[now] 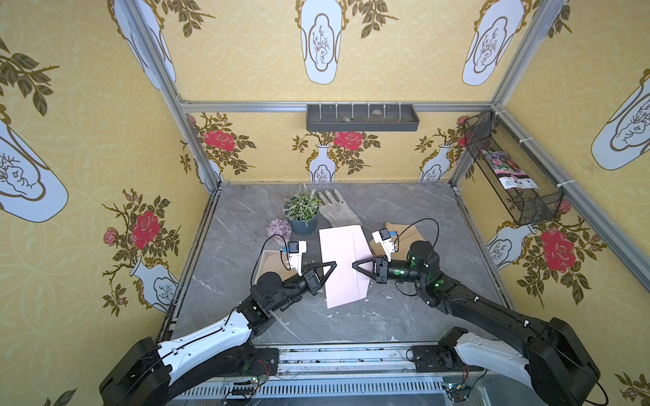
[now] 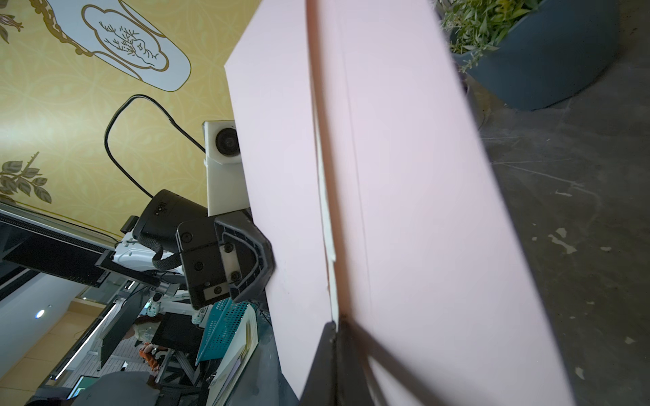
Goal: Take the letter paper out of the envelope
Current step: Take out the letter paper from the envelope.
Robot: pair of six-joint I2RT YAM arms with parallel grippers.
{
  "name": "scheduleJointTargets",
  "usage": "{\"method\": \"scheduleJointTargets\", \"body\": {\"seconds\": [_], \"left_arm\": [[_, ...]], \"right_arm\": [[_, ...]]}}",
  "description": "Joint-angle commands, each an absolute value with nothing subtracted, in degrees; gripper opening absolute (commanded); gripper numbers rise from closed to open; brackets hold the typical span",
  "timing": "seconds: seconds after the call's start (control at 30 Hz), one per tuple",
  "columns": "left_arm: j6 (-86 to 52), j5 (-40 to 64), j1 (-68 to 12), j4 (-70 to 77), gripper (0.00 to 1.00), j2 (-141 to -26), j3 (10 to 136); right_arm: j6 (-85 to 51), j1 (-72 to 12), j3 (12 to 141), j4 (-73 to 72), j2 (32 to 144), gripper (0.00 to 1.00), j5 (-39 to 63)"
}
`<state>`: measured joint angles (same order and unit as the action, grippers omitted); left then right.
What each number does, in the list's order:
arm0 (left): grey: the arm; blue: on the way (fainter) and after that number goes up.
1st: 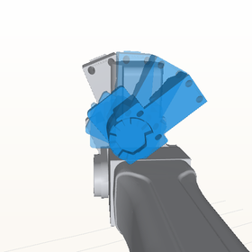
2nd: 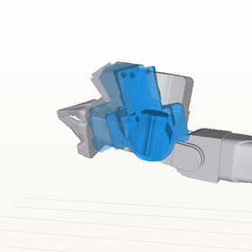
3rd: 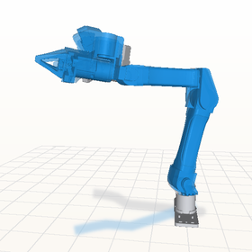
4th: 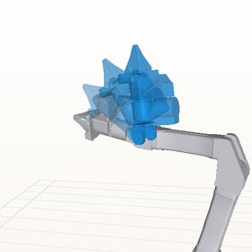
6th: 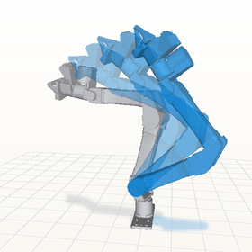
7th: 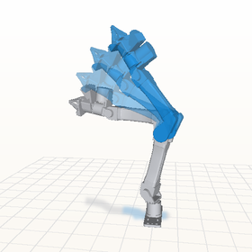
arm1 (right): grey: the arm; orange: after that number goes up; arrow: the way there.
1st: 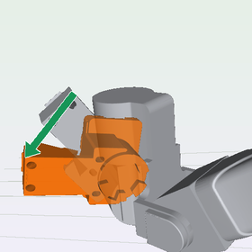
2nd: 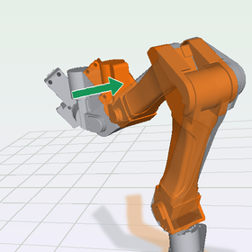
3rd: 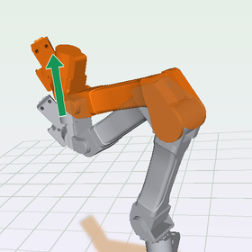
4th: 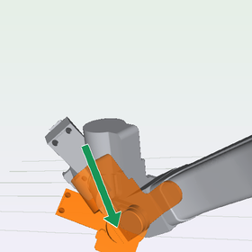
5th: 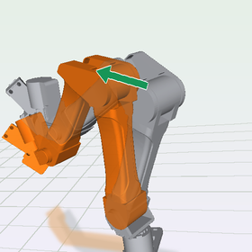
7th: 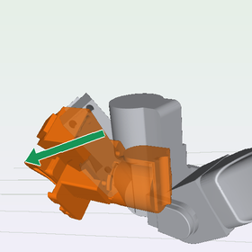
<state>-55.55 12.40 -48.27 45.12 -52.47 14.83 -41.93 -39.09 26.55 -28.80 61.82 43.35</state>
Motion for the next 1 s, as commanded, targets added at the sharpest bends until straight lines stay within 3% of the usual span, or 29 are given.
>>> {"method": "scheduleJointTargets", "body": {"seconds": [0.0,0.53,0.97], "left_arm": [[-55.88,12.61,-48.16,48.34,0.0,-52.05,14.28],[-56.33,13.36,-48.16,48.23,0.0,-50.54,14.23],[-56.95,14.5,-48.16,49.64,0.0,-52.11,14.59]], "right_arm": [[-41.72,-38.86,26.4,-29.73,61.7,0.0,42.82],[-42.42,-37.07,25.93,-32.06,62.93,0.0,44.91],[-48.15,-34.52,25.24,-44.87,68.6,0.0,50.43]]}}
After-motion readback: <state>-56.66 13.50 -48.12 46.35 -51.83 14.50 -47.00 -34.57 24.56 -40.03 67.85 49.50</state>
